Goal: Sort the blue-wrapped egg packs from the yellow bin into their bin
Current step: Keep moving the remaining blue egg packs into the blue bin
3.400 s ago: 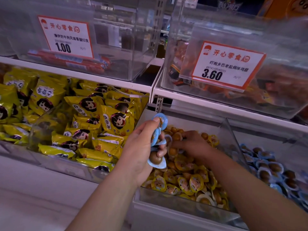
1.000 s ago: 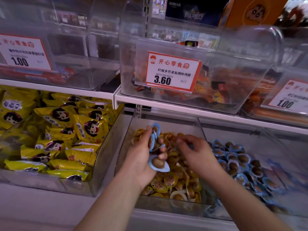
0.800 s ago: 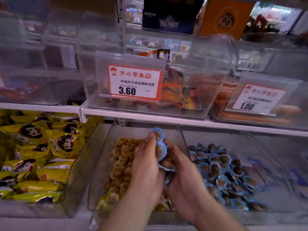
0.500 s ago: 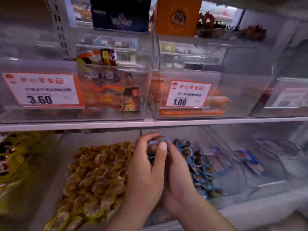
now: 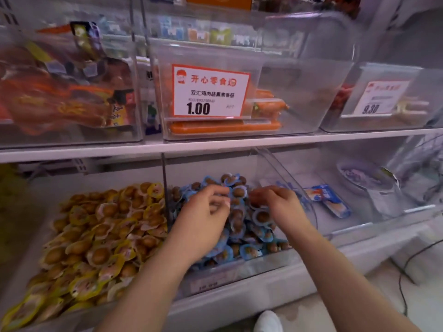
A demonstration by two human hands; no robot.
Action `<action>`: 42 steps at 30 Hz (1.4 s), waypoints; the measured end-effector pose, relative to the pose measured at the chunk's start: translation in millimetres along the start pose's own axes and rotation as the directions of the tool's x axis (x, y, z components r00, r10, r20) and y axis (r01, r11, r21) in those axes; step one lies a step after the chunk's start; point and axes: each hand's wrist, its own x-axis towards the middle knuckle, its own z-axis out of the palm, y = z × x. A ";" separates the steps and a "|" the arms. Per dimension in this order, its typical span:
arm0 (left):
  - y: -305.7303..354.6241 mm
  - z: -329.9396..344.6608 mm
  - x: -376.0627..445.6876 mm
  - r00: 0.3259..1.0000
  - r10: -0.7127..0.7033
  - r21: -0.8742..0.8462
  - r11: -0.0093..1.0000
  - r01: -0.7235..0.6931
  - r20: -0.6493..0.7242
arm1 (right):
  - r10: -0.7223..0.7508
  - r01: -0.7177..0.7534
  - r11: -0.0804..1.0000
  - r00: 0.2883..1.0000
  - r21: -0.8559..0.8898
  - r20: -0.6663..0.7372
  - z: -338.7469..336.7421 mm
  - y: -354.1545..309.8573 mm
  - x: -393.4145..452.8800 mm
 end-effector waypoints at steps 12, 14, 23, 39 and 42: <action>-31.0 -134.4 -100.4 0.592 0.229 0.200 0.973 -0.115 -0.773 | -0.646 0.647 0.761 0.749 0.050 0.145 76.3 -48.1 -78.7; -53.9 -162.7 -131.9 0.510 0.199 0.237 0.971 0.011 -0.837 | -0.722 0.752 0.658 0.615 0.039 0.317 109.9 -61.5 -98.9; -118.3 -206.8 -180.2 0.810 -0.234 -0.006 0.962 0.274 -0.538 | -0.118 0.887 0.395 0.306 -0.238 0.945 276.2 -67.3 -134.4; -118.0 -227.0 -179.5 0.919 -0.209 0.100 0.962 0.255 -0.333 | -0.235 0.899 0.122 0.437 -0.420 0.868 279.4 -58.9 -38.0; -115.1 -226.7 -180.2 0.915 -0.211 0.124 0.956 0.267 -0.345 | -0.199 0.895 0.085 0.446 -0.438 0.872 274.9 -62.2 -40.5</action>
